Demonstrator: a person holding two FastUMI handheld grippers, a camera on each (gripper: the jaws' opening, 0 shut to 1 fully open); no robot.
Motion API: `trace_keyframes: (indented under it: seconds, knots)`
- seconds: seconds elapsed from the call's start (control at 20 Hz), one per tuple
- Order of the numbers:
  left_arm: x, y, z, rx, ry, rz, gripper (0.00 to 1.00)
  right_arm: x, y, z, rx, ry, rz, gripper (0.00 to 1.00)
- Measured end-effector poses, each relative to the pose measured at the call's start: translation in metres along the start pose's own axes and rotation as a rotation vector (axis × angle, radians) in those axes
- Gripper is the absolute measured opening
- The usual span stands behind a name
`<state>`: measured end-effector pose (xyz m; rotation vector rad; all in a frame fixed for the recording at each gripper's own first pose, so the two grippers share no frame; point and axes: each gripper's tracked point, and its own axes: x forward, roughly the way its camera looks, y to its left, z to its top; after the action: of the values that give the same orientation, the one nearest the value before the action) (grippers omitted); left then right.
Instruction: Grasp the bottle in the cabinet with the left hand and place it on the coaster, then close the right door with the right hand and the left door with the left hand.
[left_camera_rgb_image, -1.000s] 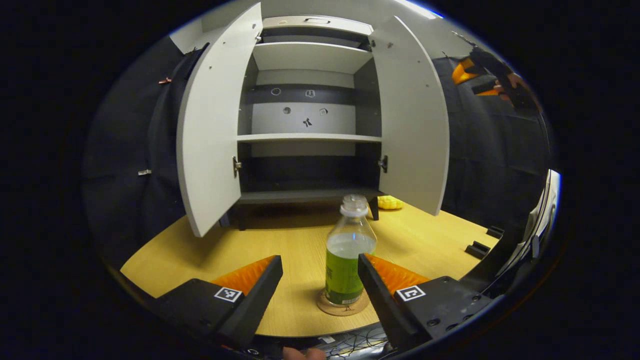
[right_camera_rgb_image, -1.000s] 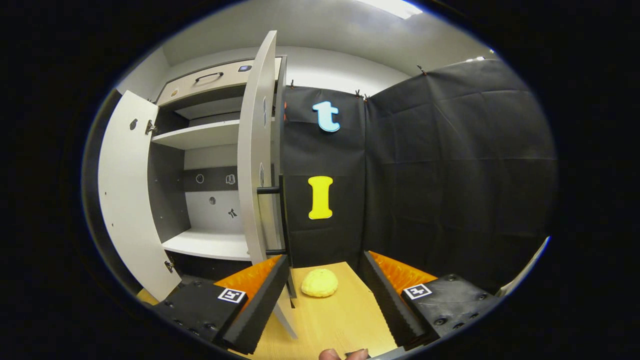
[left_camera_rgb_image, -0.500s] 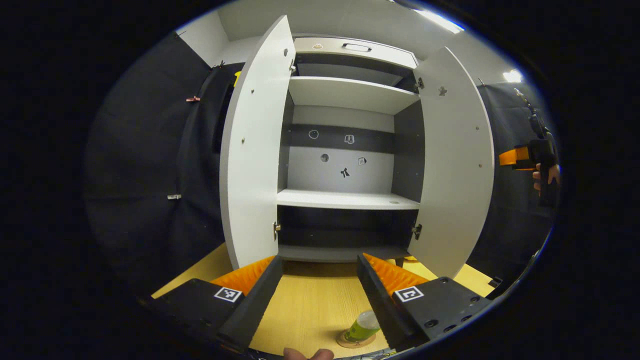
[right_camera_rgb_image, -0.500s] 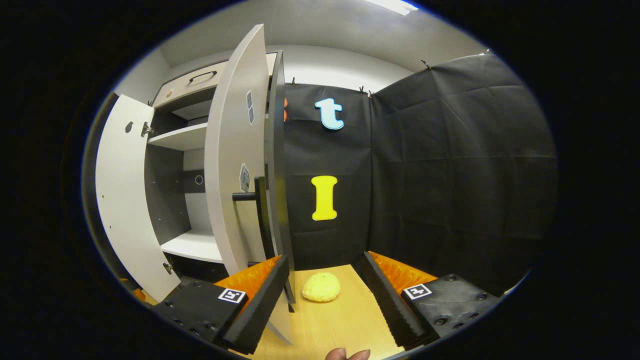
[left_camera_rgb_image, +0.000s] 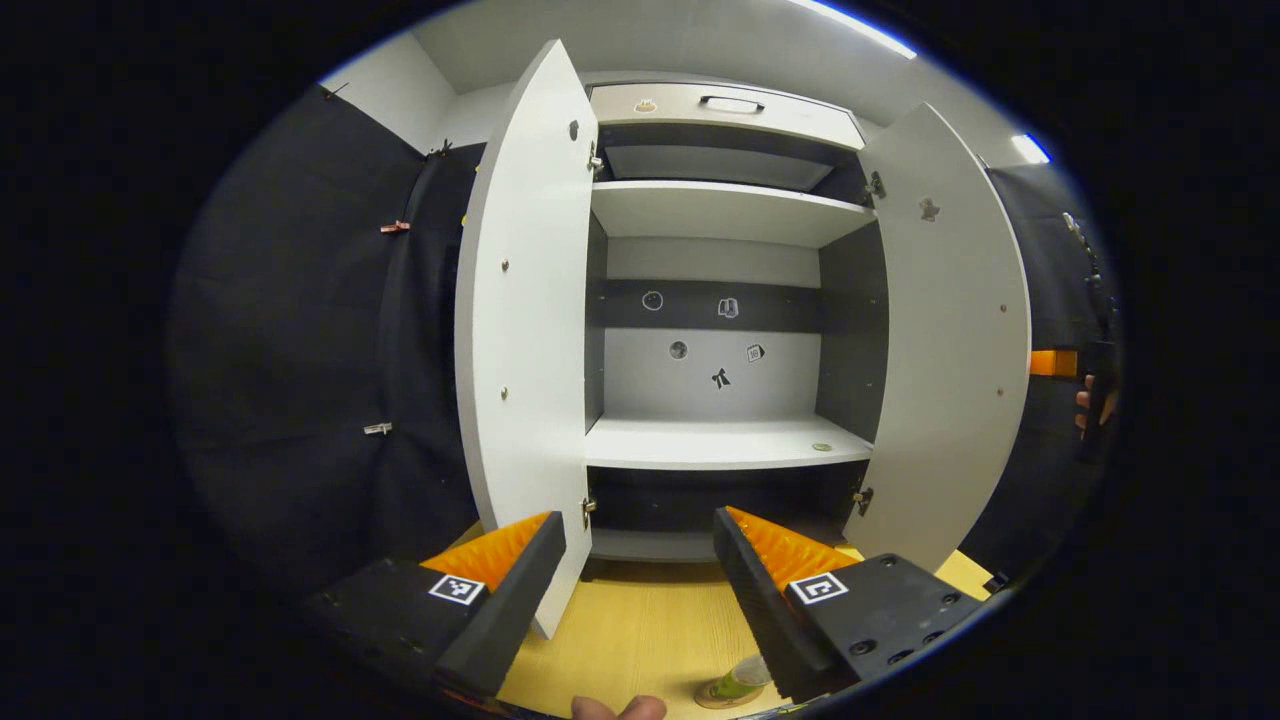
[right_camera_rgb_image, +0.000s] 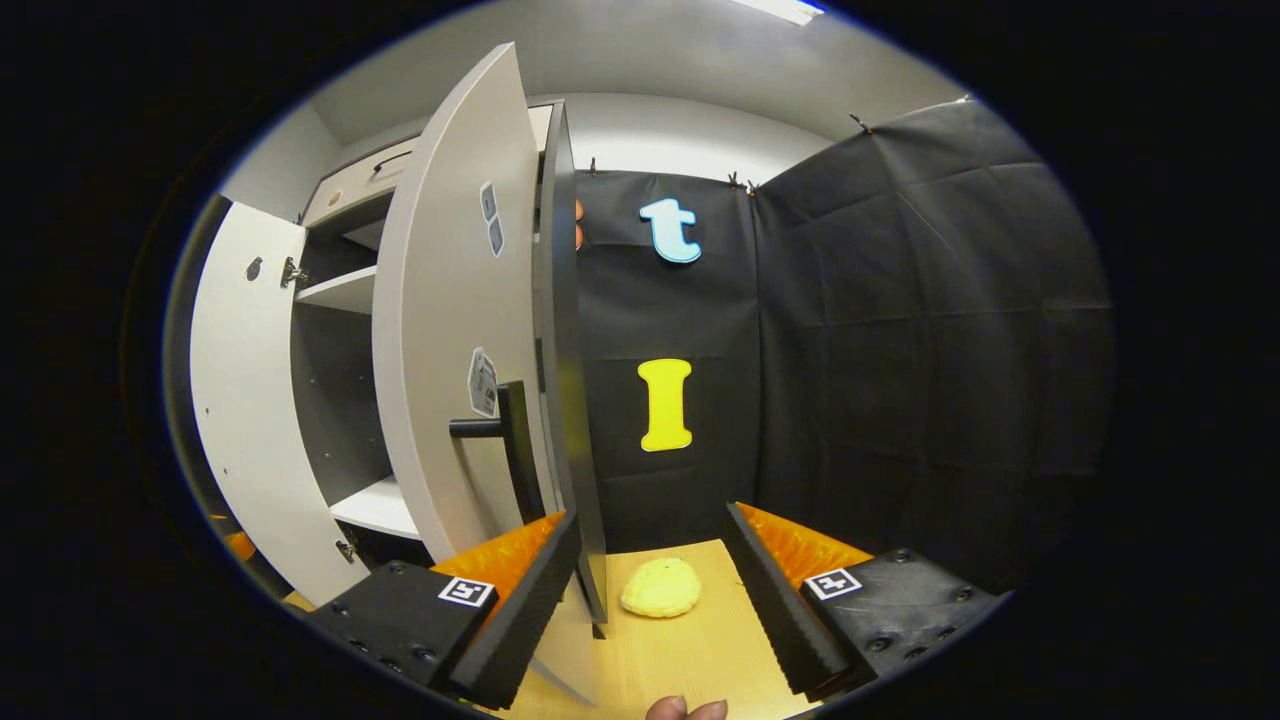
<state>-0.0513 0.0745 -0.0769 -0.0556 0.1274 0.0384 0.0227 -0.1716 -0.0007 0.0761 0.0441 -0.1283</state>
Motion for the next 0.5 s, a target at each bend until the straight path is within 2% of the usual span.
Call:
trace_keyframes:
  seconds: [0.2, 0.5]
  knots:
    - [0.002, 0.002, 0.006, -0.042, -0.002, -0.016, 0.95, -0.006, 0.016, -0.002, 0.012, 0.001, 0.009, 0.98]
    - [0.006, 0.012, 0.01, -0.036, -0.013, -0.031, 0.95, -0.011, 0.073, -0.009, 0.004, 0.008, 0.105, 0.98]
